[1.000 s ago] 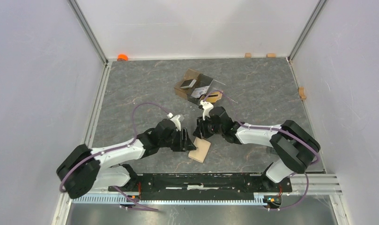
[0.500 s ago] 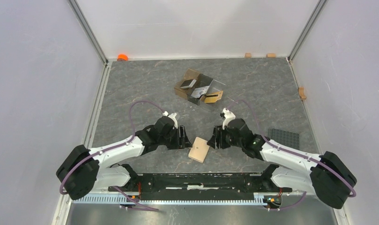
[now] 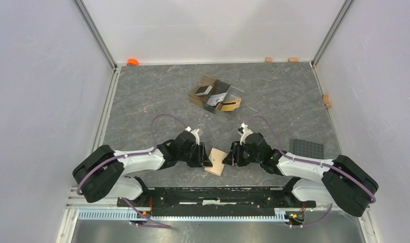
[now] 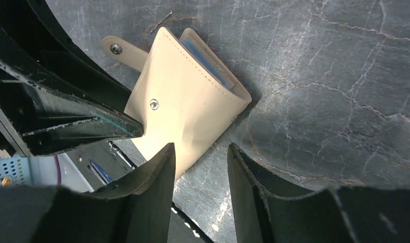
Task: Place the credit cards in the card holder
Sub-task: Close the card holder at the center of the board.
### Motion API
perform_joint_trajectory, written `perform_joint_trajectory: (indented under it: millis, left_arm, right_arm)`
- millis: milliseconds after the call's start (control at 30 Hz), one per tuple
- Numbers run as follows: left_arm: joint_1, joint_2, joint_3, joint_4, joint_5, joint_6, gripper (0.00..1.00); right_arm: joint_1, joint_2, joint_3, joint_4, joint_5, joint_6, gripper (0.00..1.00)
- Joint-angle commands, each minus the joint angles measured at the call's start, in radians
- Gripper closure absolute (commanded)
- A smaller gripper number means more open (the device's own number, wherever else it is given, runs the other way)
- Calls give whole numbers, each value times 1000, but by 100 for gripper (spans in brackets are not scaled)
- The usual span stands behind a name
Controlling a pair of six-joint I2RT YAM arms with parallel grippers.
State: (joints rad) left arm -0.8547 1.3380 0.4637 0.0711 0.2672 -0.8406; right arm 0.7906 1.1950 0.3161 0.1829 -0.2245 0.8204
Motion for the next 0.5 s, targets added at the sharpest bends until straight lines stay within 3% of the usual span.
perform_joint_trajectory:
  millis: [0,167,300,467]
  left_arm:
    - [-29,34,6,100,-6,-69,60]
    - [-78,70,19,189,-2,-118,62]
    - [-90,86,40,170,-10,-114,60]
    - [-90,-11,88,6,-48,-65,42]
  right_arm:
    - [0,38,27,75,-5,21,54]
    - [-9,51,62,2,48,-23,55]
    - [-17,33,79,-73,94,-65,53]
    - [-19,24,96,-110,85,-117,51]
